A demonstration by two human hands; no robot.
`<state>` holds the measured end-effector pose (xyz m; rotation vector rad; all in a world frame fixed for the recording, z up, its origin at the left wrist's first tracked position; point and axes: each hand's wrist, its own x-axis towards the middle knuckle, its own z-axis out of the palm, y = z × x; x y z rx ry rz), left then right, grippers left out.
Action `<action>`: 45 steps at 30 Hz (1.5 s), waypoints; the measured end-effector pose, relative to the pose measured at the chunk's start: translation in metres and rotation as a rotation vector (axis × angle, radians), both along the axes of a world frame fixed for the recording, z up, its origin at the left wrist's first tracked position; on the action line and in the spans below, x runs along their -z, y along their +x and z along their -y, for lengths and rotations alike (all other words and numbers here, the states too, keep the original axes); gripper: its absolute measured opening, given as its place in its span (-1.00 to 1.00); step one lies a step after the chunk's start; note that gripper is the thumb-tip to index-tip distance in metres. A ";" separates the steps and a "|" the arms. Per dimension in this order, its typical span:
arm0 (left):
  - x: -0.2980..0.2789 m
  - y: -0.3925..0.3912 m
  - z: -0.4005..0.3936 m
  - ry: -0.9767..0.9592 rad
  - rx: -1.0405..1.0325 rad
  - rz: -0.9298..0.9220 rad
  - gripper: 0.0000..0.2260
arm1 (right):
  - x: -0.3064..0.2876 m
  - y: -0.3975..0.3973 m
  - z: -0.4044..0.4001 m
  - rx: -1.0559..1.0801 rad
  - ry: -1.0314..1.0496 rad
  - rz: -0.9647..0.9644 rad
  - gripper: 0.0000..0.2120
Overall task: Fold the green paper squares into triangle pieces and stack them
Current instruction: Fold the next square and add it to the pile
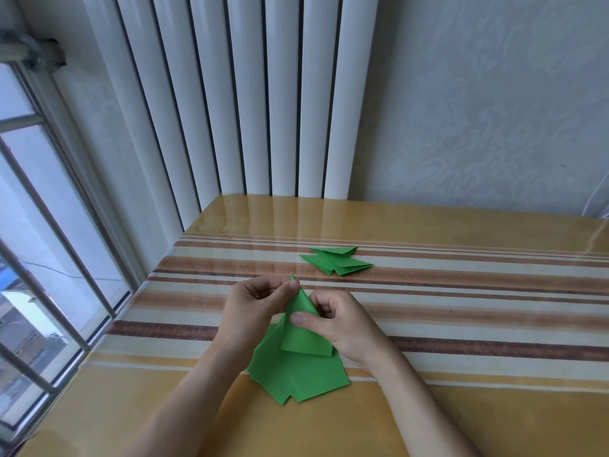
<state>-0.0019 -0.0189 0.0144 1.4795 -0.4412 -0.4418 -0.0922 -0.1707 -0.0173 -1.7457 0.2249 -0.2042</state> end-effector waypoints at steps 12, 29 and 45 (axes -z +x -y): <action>0.001 0.001 0.000 0.044 -0.049 -0.015 -0.76 | -0.008 -0.003 -0.003 -0.001 -0.011 -0.035 -0.79; 0.006 0.005 0.002 -0.007 -0.030 -0.067 -0.82 | -0.008 -0.004 -0.006 0.002 -0.069 -0.020 -0.90; 0.012 0.002 0.001 0.127 0.067 0.081 -0.92 | -0.001 0.001 0.003 0.256 0.043 0.038 -0.87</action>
